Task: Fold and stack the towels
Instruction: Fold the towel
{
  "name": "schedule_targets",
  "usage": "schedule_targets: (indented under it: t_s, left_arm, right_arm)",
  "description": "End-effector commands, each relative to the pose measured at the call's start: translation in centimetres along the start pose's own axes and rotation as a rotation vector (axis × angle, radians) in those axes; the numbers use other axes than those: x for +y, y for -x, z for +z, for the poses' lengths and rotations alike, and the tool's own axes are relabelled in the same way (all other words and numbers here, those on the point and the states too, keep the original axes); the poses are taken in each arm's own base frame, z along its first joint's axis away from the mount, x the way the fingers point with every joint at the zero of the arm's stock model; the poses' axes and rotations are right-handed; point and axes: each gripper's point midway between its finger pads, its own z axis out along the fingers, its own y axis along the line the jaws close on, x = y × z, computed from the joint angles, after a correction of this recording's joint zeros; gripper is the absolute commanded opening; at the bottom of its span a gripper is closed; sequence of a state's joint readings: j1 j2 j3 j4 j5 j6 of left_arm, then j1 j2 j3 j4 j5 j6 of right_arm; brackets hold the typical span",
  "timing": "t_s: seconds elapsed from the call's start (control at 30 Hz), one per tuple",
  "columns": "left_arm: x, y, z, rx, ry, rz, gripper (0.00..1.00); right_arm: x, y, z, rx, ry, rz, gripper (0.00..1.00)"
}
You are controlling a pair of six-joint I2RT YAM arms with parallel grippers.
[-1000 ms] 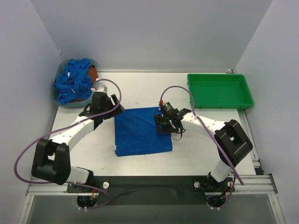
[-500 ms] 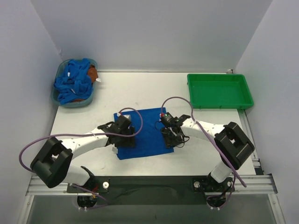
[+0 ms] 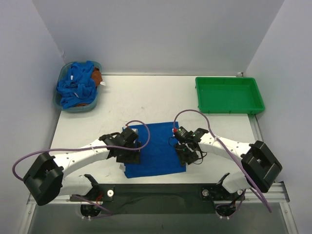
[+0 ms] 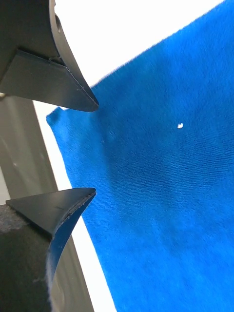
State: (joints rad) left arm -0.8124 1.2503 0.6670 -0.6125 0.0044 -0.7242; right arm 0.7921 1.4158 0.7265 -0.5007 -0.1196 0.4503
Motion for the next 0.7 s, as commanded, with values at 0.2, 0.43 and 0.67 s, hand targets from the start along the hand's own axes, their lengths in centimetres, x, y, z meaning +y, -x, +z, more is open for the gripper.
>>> schedule_targets:
  t_s: [0.2,0.43,0.67]
  left_arm:
    - [6.1,12.6,-4.3,-0.237,0.129,-0.028,0.64]
    - [8.6,19.7,-2.7,-0.261,0.123,-0.106,0.62]
    - [9.9,22.6,1.4,-0.186,0.159,-0.072,0.58]
  right_arm:
    - [-2.9,13.0,-8.1,-0.291,0.078,-0.018,0.38]
    - [-4.1,20.4,-6.8,-0.317,0.134,-0.073,0.41]
    - [-5.2,24.3,-4.3,-0.311,0.14,-0.143,0.43]
